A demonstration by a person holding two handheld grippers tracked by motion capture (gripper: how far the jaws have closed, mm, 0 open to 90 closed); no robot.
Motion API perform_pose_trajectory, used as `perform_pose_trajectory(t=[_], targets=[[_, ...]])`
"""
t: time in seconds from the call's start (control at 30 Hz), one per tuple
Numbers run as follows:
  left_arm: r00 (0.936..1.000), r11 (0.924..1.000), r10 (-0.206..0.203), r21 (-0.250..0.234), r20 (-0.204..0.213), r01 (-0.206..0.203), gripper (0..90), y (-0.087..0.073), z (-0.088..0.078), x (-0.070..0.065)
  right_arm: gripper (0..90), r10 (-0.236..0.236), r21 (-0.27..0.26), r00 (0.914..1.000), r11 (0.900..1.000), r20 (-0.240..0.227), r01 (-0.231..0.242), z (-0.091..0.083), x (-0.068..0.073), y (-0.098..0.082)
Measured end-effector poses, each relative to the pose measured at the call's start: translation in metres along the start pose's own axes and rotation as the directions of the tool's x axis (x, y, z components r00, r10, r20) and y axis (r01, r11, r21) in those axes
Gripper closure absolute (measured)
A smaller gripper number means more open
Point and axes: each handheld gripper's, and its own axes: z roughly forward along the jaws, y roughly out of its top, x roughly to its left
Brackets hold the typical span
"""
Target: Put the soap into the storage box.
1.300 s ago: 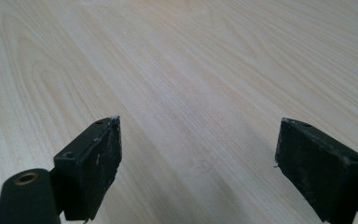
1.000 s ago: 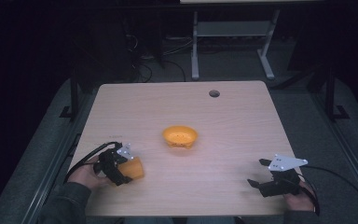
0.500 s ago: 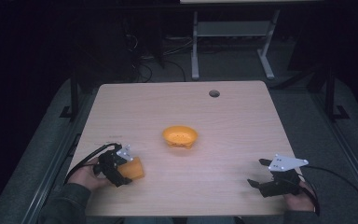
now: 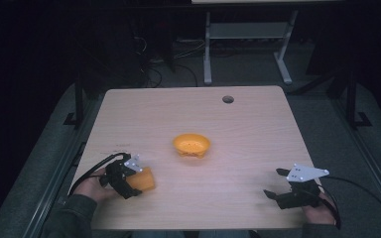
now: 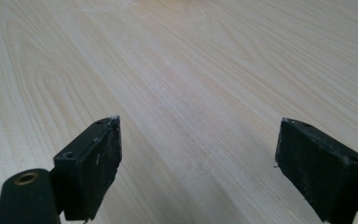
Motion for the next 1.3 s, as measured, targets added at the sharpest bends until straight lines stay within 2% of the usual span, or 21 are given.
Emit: perform_pose_trajectory(t=[0.17, 0.5, 0.57, 0.77, 1.3], targets=[[0.9995, 0.999, -0.02, -0.038, 0.024, 0.021, 20.8, 0.003, -0.004, 0.003, 13.9, 0.012, 0.008, 0.9999, 1.0, -0.002, -0.012, 0.002, -0.002, -0.001], [0.9993, 0.9985, -0.007, -0.054, 0.038, 0.009, 20.9, 0.015, -0.015, 0.01, 13.9, 0.023, 0.025, 0.9997, 0.999, 0.006, -0.023, 0.004, -0.003, -0.002], [0.9993, 0.9983, 0.003, -0.059, 0.036, 0.0, 20.9, 0.02, -0.018, 0.012, 13.9, 0.043, 0.019, 0.9991, 0.999, 0.007, -0.043, 0.004, -0.002, -0.002], [0.9991, 0.9981, 0.018, -0.06, 0.04, -0.015, 20.9, 0.03, -0.024, 0.015, 13.9, 0.029, 0.019, 0.9995, 0.999, 0.01, -0.029, 0.004, -0.004, -0.002], [0.996, 0.9964, 0.074, -0.045, 0.049, -0.072, 20.9, 0.065, -0.038, 0.024, 13.9, 0.046, -0.001, 0.9988, 0.999, 0.019, -0.046, 0.0, -0.006, -0.003]])
